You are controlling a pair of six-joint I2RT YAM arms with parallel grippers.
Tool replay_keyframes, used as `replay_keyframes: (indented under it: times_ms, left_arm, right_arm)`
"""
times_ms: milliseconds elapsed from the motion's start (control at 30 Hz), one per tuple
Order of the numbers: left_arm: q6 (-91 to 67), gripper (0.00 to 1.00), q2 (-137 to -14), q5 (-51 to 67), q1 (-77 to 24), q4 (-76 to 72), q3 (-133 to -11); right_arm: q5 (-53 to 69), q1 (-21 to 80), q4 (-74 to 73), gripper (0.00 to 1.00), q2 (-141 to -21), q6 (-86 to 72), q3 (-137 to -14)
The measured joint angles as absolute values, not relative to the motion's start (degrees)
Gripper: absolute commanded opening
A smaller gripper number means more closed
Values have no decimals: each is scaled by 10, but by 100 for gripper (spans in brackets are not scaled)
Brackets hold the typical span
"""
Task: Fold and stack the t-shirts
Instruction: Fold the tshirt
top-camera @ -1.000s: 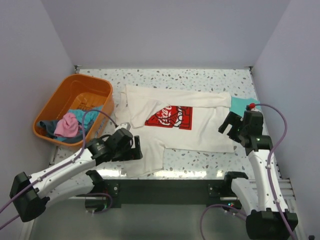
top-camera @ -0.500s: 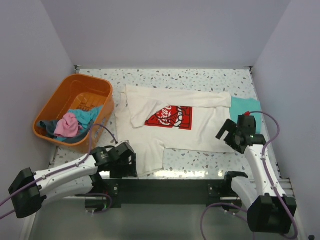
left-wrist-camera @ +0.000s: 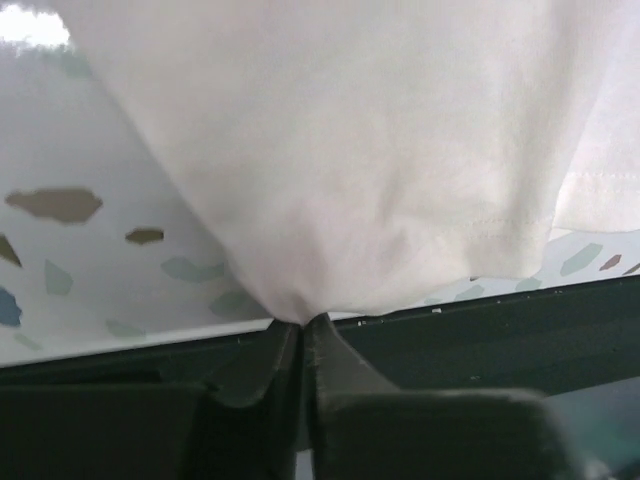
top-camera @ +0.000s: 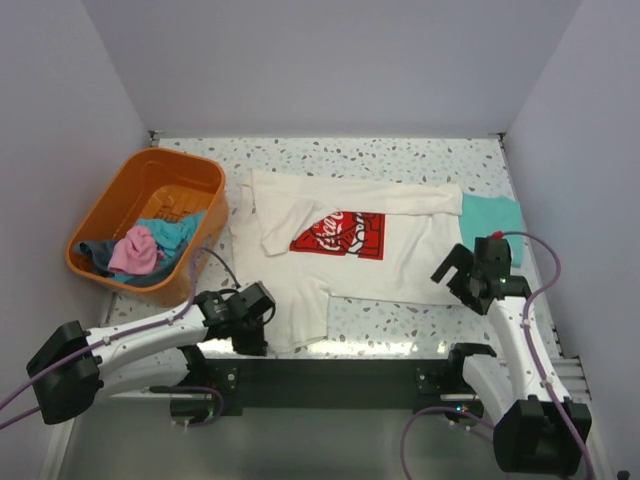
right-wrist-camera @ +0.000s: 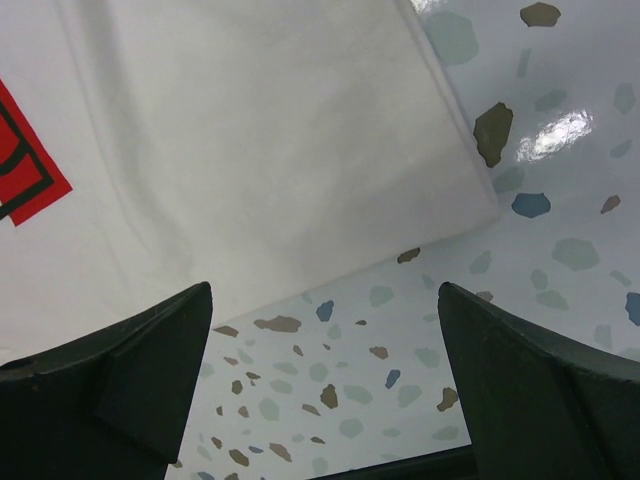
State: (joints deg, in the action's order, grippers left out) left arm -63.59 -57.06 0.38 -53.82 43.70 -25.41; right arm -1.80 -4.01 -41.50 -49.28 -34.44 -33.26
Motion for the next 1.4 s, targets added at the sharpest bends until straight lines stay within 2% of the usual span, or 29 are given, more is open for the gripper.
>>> replay_keyframes:
  times_ms: [200, 567, 667, 767, 800, 867, 900, 967, 1000, 1133, 1200, 1233, 1400]
  left_arm:
    - [-639, 0, -574, -7, -538, 404, -253]
    - [-627, 0, -525, -25, -538, 377, -255]
    - [-618, 0, -534, -27, -538, 374, -269]
    - [-609, 0, -539, -35, -538, 373, -289]
    - [-608, 0, -540, -38, -538, 373, -295]
    - [-603, 0, -542, -45, -538, 372, -310]
    - [-602, 0, -544, -49, -538, 371, -317]
    - [-599, 0, -549, -58, -538, 370, -330]
    - [-595, 0, -554, -63, -538, 370, -336]
    - [-587, 0, -570, -79, -538, 370, -361]
    - [-582, 0, -574, -86, -536, 369, -370]
    - [-578, 0, -574, -89, -533, 369, -374]
    - [-557, 0, -574, -94, -494, 358, -397]
  right_arm:
    - [-4, -40, -420, 99, -442, -406, -298]
    - [-25, -40, -397, 98, -437, -482, -230]
    - [-29, -40, -376, 95, -449, -491, -219]
    - [-36, -40, -336, 87, -457, -496, -212]
    - [-37, -40, -323, 80, -459, -498, -209]
    - [-38, -40, -295, 72, -464, -500, -202]
    - [-39, -40, -283, 59, -466, -501, -198]
    - [-40, -40, -263, 48, -470, -503, -191]
    - [-41, -40, -256, 35, -473, -503, -188]
    - [-42, -40, -244, 17, -480, -498, -182]
    - [-42, -40, -246, 3, -480, -495, -180]
    - [-42, -40, -247, 0, -479, -492, -180]
    - [-45, -40, -249, 0, -467, -479, -180]
